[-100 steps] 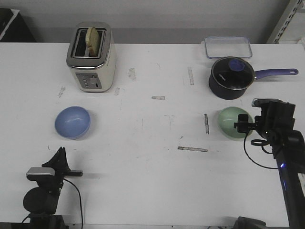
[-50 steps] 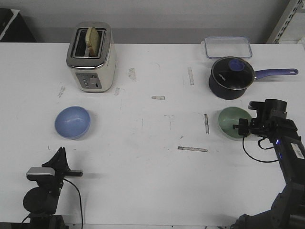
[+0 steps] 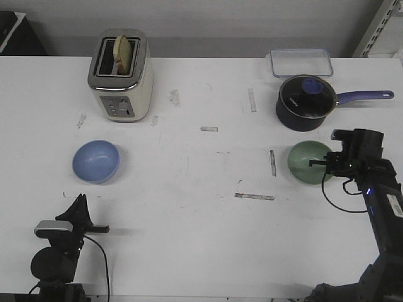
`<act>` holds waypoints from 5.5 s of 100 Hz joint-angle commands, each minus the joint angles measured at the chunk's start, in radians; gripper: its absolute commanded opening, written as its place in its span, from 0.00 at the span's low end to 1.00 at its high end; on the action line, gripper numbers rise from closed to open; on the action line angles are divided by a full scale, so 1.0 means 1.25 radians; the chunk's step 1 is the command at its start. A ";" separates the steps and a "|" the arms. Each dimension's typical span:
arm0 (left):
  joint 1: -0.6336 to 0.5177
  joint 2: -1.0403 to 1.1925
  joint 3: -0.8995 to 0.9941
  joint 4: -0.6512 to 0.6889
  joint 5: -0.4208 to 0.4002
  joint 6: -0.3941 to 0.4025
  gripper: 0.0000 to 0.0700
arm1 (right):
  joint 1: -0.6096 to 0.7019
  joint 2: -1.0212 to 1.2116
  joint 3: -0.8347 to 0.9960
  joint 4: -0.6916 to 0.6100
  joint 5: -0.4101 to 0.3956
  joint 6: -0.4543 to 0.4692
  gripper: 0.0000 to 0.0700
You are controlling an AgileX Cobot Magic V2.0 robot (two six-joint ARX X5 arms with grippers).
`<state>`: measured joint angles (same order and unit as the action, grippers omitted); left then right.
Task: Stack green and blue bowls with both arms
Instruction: 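Reach the right gripper forward and grasp the rim of the green bowl, then slide the green bowl with the right gripper toward the table center, then release the green bowl and retract the right gripper to rest, then reach the left gripper to the blue bowl and grasp its rim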
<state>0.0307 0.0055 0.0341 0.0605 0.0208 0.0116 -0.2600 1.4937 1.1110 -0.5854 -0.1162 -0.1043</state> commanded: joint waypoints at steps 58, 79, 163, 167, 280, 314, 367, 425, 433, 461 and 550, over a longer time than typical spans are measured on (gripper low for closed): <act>0.002 -0.001 -0.017 0.012 -0.002 -0.003 0.00 | 0.491 -0.193 0.014 -0.025 -0.204 0.195 0.01; 0.002 -0.001 -0.017 0.012 -0.002 -0.003 0.00 | 0.667 -0.099 0.014 -0.029 -0.131 0.194 0.01; 0.002 -0.001 -0.017 0.012 -0.002 -0.003 0.00 | 0.724 0.077 0.014 0.005 -0.133 0.161 0.19; 0.002 -0.001 -0.017 0.012 -0.002 -0.003 0.00 | 0.723 0.073 0.014 0.004 -0.146 0.161 0.29; 0.002 -0.001 -0.017 0.016 -0.002 -0.005 0.00 | 0.270 -0.606 -0.198 -0.011 0.094 0.059 0.00; 0.002 -0.001 0.010 0.018 -0.002 -0.047 0.00 | 0.248 -0.824 -0.459 0.115 0.093 0.059 0.00; 0.002 0.334 0.598 -0.132 -0.059 -0.065 0.02 | 0.250 -0.832 -0.461 0.133 0.093 0.062 0.00; 0.076 0.948 1.018 -0.527 -0.068 -0.080 0.87 | 0.250 -0.832 -0.461 0.132 0.093 0.061 0.00; 0.092 1.007 1.018 -0.571 -0.069 -0.080 0.87 | 0.250 -0.832 -0.461 0.132 0.093 0.061 0.00; 0.133 1.205 1.018 -0.667 -0.067 -0.091 0.87 | 0.250 -0.832 -0.461 0.129 0.093 0.061 0.00; 0.133 1.299 1.019 -0.654 -0.016 -0.152 0.00 | 0.250 -0.833 -0.461 0.126 0.093 0.061 0.00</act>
<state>0.1940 1.6127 1.2900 -0.7563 0.0006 -0.1726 0.0505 0.4500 0.5243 -0.4358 0.0006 -0.0231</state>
